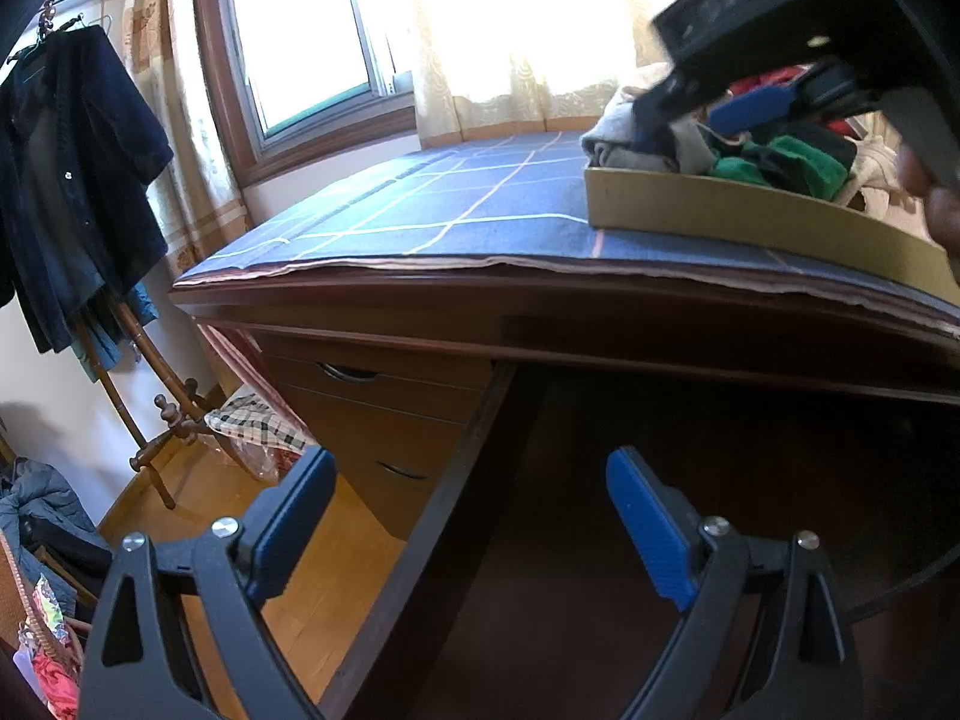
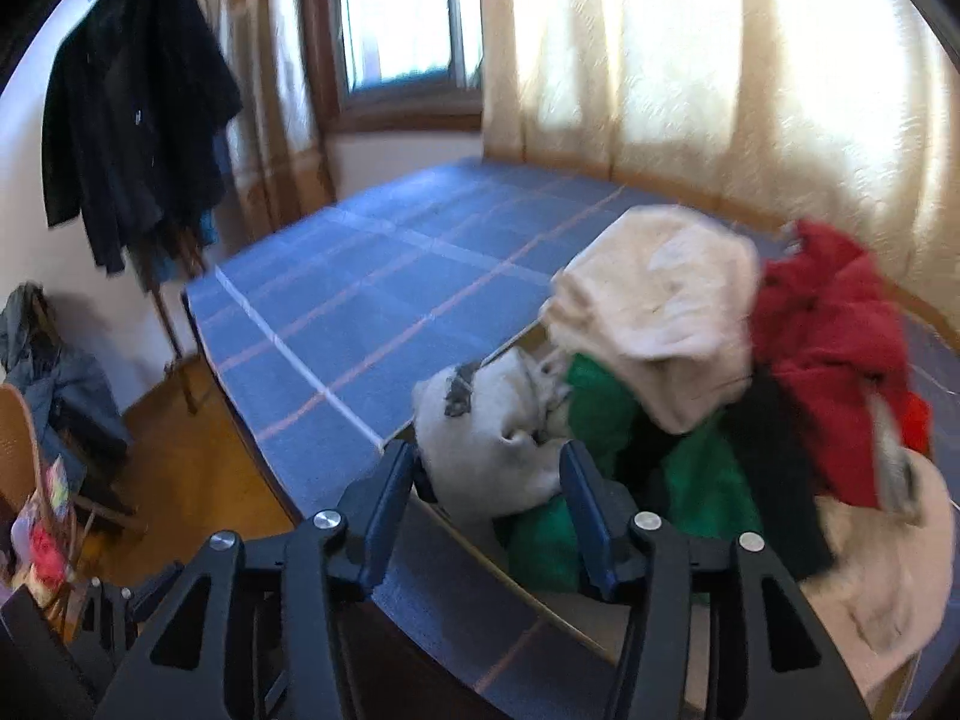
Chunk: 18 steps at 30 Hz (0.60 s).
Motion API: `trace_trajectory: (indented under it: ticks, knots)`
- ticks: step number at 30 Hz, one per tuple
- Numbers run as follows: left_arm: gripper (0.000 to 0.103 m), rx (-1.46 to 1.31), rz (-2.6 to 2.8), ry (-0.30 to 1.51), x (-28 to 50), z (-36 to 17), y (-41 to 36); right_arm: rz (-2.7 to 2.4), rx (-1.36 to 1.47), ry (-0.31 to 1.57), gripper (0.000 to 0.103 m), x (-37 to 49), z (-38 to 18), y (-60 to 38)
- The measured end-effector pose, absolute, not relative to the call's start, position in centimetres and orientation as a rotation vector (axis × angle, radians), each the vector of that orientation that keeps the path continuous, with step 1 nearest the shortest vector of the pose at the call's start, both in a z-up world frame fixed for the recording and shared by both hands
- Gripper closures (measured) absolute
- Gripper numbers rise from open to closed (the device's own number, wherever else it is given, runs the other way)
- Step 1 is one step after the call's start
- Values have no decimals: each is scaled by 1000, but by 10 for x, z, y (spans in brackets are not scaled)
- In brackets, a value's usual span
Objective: Take underwear out of drawer
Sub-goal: 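Lower the grey sock into the tray and open the right gripper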
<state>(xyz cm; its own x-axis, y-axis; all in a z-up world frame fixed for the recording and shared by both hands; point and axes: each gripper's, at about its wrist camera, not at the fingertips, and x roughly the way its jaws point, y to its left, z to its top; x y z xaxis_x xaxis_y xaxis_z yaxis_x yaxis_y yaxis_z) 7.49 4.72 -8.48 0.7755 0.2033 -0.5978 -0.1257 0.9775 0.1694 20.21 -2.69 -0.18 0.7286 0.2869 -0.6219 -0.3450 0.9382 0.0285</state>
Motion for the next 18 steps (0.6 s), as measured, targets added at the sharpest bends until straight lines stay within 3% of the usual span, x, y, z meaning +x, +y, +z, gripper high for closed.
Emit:
trace_trajectory:
  ticks: [3, 6, 10, 18]
  knots:
    - [10, 124, 181, 658, 75, -85, 47, 323, -73, 569, 50, 191, 8, -30]
    - [10, 123, 185, 655, 75, -85, 48, 331, -59, 545, 70, 193, 12, -25]
    - [10, 124, 187, 656, 76, -85, 48, 358, -38, 598, 83, 206, 3, -12]
    - [10, 120, 183, 657, 76, -85, 48, 314, 58, 692, 88, 230, -24, -12]
